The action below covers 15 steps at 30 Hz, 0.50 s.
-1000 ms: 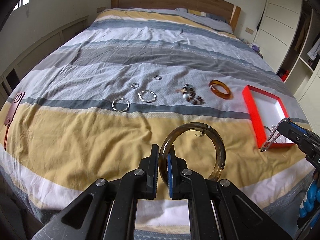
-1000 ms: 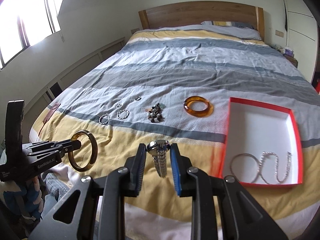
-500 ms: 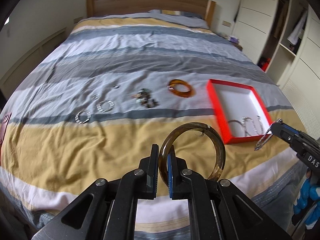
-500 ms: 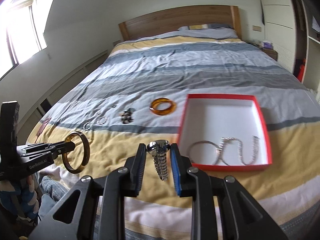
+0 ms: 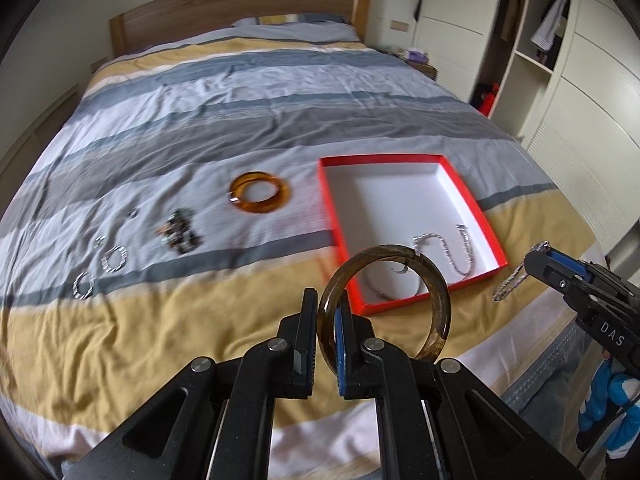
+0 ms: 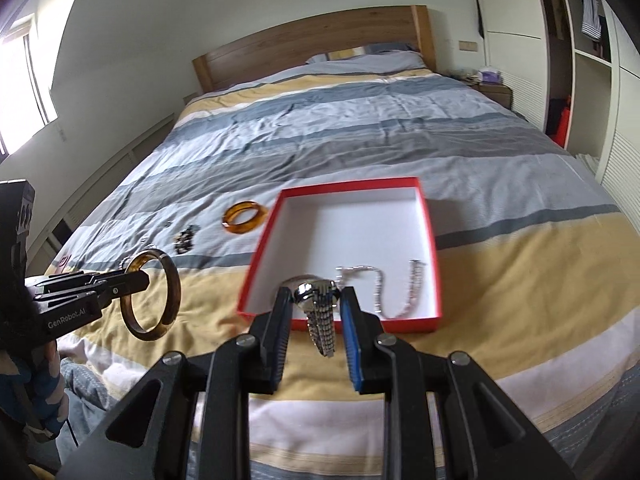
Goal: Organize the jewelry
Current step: 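Carry the dark brown bangle and the watch into the red box with both tools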
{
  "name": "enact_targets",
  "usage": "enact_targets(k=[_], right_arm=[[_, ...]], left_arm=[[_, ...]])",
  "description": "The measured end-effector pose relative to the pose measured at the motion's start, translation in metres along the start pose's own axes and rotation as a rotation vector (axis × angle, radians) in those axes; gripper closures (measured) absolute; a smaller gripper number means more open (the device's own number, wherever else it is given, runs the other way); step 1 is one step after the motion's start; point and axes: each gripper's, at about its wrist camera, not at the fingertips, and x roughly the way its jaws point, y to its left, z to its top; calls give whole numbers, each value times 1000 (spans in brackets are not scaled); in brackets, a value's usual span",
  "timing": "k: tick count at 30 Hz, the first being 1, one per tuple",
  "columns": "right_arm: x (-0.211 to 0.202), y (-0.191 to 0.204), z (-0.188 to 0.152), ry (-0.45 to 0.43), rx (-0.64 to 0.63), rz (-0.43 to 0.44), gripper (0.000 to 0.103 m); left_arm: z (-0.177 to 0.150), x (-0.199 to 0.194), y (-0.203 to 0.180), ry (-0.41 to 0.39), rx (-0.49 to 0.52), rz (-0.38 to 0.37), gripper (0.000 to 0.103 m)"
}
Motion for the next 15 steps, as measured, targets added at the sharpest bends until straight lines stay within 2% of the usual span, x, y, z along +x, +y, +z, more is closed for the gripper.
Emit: enact_targets(k=[8, 15], right_arm=[[34, -30, 7, 41, 16, 1, 80], [77, -51, 25, 79, 23, 5, 80]], left_arm=[[37, 51, -36, 33, 68, 6, 95], [66, 96, -51, 55, 102, 29, 95]])
